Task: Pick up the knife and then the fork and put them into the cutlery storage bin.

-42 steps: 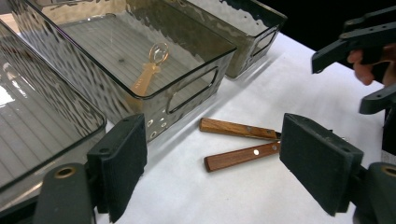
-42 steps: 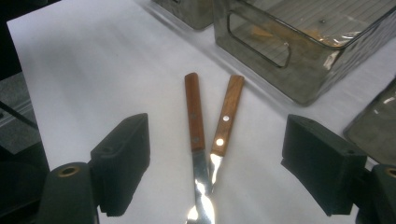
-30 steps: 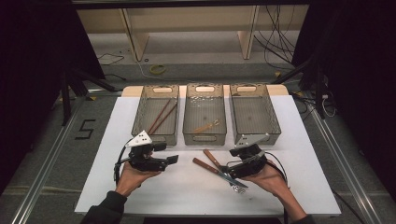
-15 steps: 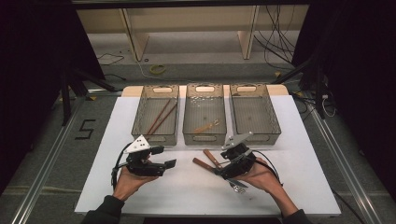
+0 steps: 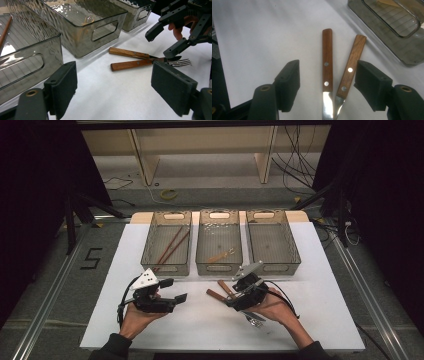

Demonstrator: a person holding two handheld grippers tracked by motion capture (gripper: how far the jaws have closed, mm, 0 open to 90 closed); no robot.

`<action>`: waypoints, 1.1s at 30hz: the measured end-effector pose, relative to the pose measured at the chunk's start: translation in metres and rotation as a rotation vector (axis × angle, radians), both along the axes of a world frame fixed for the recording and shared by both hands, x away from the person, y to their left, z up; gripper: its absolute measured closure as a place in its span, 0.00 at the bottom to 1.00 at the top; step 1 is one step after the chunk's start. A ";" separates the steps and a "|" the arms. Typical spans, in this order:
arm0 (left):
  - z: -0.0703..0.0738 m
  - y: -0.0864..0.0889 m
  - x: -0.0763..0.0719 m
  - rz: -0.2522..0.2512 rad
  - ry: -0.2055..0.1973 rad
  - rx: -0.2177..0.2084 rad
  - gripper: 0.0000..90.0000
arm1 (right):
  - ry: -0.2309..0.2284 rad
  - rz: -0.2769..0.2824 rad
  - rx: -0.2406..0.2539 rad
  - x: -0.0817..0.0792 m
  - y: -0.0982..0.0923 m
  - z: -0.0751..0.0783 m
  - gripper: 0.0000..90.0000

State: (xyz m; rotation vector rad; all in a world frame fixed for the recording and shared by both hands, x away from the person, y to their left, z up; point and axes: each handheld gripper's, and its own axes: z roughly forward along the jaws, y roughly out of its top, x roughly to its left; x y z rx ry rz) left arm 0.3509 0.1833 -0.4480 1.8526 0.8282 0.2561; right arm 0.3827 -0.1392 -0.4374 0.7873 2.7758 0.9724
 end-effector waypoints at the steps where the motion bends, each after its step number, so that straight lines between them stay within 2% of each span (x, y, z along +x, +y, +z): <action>1: 0.000 0.000 0.000 0.003 -0.002 0.000 0.23 | 0.005 -0.004 -0.001 0.000 0.000 0.000 0.43; 8: -0.001 -0.001 -0.003 0.001 -0.002 -0.008 0.22 | 0.020 -0.004 -0.017 0.004 0.003 -0.004 0.46; 15: -0.002 0.001 -0.006 0.001 -0.013 -0.011 0.22 | 0.028 0.022 -0.037 0.006 0.009 -0.008 0.51; 26: -0.006 0.001 -0.007 0.003 -0.013 0.000 0.22 | 0.040 0.044 -0.110 0.009 0.023 -0.019 0.63; 33: -0.006 0.000 -0.008 0.000 -0.014 0.000 0.22 | 0.056 0.034 -0.144 0.013 0.027 -0.025 0.70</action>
